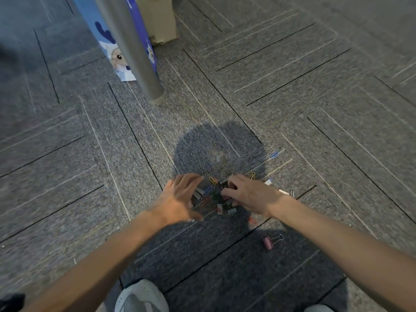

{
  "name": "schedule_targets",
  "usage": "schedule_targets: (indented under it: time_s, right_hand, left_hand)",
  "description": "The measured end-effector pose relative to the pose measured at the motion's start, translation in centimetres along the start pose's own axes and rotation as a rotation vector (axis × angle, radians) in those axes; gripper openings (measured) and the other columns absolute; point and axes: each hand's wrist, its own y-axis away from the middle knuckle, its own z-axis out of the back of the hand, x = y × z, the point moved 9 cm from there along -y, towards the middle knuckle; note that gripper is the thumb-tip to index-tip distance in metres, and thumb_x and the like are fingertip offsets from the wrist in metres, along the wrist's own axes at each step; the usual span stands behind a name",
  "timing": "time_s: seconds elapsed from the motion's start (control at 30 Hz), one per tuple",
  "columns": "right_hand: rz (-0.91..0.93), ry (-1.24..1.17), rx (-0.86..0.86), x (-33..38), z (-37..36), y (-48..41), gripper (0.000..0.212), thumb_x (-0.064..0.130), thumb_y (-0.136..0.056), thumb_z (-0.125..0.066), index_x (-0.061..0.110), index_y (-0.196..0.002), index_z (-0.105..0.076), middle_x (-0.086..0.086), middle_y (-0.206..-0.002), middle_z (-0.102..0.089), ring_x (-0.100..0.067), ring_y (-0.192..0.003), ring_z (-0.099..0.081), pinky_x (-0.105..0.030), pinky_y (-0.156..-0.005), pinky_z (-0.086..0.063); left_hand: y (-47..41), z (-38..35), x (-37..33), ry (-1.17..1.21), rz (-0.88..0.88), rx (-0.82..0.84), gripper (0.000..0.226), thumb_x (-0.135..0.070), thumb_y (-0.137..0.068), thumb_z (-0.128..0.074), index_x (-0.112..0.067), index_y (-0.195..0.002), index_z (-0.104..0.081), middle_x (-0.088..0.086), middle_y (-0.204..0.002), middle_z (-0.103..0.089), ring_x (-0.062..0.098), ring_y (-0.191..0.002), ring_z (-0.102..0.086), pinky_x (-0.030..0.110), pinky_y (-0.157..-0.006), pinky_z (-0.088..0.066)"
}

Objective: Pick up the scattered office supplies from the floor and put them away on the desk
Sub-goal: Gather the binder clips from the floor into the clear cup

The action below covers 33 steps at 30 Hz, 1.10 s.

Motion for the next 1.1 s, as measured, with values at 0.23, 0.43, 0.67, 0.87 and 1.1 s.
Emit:
schedule_targets:
  time_s: [0.23,0.43,0.67,0.87,1.1]
  right_hand:
    - [0.059,0.100,0.125,1.1,-0.1,-0.6,0.046,0.033,-0.099,-0.045,0.013,-0.138,-0.030,-0.014,-0.129,-0.039,-0.019,-0.101,-0.047,-0.029,-0.080,-0.051]
    - [-0.006,0.095,0.170,1.7,-0.3,-1.2,0.038,0.022,-0.101,-0.041,0.011,-0.136,-0.033,-0.011,-0.129,-0.040,-0.018,-0.090,-0.048,-0.031,-0.075,-0.048]
    - [-0.480,-0.851,-0.285,-4.6,1.1,-0.1,0.008,0.008,-0.096,-0.049,0.010,-0.091,-0.056,0.002,-0.078,-0.058,-0.005,-0.062,-0.051,-0.015,-0.055,-0.040]
    - [-0.525,-2.023,-0.570,-4.3,0.7,0.5,0.016,0.021,-0.082,-0.047,0.019,-0.069,-0.038,0.001,-0.061,-0.030,-0.012,-0.050,-0.030,-0.020,-0.043,-0.028]
    - [-0.476,-2.248,-0.550,-3.2,1.0,-0.1,0.011,0.016,-0.085,-0.058,0.017,-0.077,-0.050,0.007,-0.048,-0.030,-0.004,-0.035,-0.025,-0.015,-0.030,-0.024]
  left_hand:
    - [1.1,0.0,0.6,0.027,-0.050,-0.054,0.056,-0.057,-0.083,-0.054,-0.018,-0.122,-0.052,-0.006,-0.115,-0.049,0.012,-0.104,-0.050,0.029,-0.087,-0.049]
    - [0.3,-0.3,0.9,0.118,0.127,0.118,0.053,-0.050,-0.078,-0.065,-0.024,-0.118,-0.042,-0.013,-0.108,-0.049,0.007,-0.094,-0.049,0.022,-0.084,-0.045]
    - [-0.3,-0.1,0.1,0.072,0.111,0.225,0.032,-0.039,-0.093,-0.051,-0.021,-0.117,-0.042,-0.005,-0.113,-0.048,0.008,-0.091,-0.052,0.026,-0.077,-0.052]
    - [-1.1,0.0,0.2,0.249,0.236,0.246,0.026,-0.030,-0.101,-0.031,-0.016,-0.115,-0.048,-0.002,-0.105,-0.055,0.007,-0.079,-0.056,0.023,-0.068,-0.053]
    - [-1.5,0.2,1.9,2.179,0.617,-0.187,0.023,-0.013,-0.095,-0.031,-0.009,-0.108,-0.049,0.004,-0.085,-0.053,0.015,-0.073,-0.052,0.026,-0.068,-0.044]
